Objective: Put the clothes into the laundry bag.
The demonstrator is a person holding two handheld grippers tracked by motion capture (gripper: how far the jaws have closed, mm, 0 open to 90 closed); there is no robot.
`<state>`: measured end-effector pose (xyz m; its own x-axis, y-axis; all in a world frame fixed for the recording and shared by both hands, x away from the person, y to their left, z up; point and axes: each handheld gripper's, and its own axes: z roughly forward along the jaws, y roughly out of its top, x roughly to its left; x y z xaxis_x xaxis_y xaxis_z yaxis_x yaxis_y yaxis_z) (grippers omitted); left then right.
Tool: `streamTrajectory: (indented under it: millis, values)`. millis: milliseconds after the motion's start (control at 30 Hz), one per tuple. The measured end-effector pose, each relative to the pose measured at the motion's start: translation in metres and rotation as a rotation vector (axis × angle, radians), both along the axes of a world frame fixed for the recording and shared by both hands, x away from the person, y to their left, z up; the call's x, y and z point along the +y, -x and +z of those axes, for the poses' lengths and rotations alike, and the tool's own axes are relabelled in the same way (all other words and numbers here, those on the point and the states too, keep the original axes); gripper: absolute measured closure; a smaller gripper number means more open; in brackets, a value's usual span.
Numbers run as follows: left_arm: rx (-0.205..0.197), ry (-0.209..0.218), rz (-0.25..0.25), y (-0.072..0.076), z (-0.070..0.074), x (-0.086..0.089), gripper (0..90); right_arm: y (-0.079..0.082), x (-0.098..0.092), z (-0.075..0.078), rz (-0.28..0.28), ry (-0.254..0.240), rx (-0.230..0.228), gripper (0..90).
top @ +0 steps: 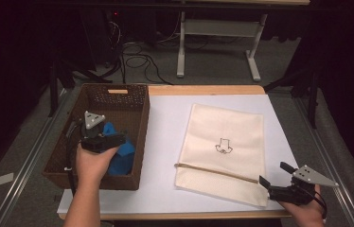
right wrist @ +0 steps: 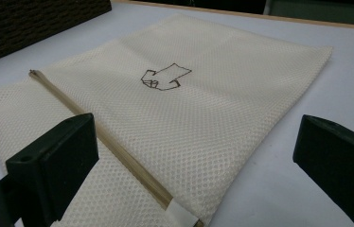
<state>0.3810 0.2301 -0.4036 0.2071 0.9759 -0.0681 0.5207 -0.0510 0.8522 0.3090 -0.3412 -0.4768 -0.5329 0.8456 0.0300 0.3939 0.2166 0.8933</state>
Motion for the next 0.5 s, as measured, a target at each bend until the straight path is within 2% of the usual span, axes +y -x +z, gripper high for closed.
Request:
streamTrajectory:
  millis: [133,300,367,400,433,500]
  values:
    - [0.075,-0.005,-0.009,-0.012,-0.003,0.003,4.6,0.000,0.000,0.000,0.000,0.004,-0.001,1.4]
    - [0.232,-0.009,-0.019,-0.028,-0.012,0.013,1.2,0.002,0.000,0.001,0.004,0.004,-0.004,1.5]
    - [0.270,-0.028,-0.002,-0.031,-0.015,0.017,0.7,0.001,0.000,0.001,0.005,0.005,-0.006,1.4]
    - [0.311,-0.033,0.015,-0.034,-0.020,0.022,0.6,0.002,0.000,0.001,0.005,0.004,-0.004,1.5]
    - [0.311,-0.033,0.015,-0.034,-0.020,0.022,0.2,0.002,0.000,0.001,0.005,0.004,-0.004,1.5]
    - [0.376,-0.010,0.010,-0.037,-0.027,0.027,0.1,0.002,0.001,0.001,0.005,0.004,-0.004,1.6]
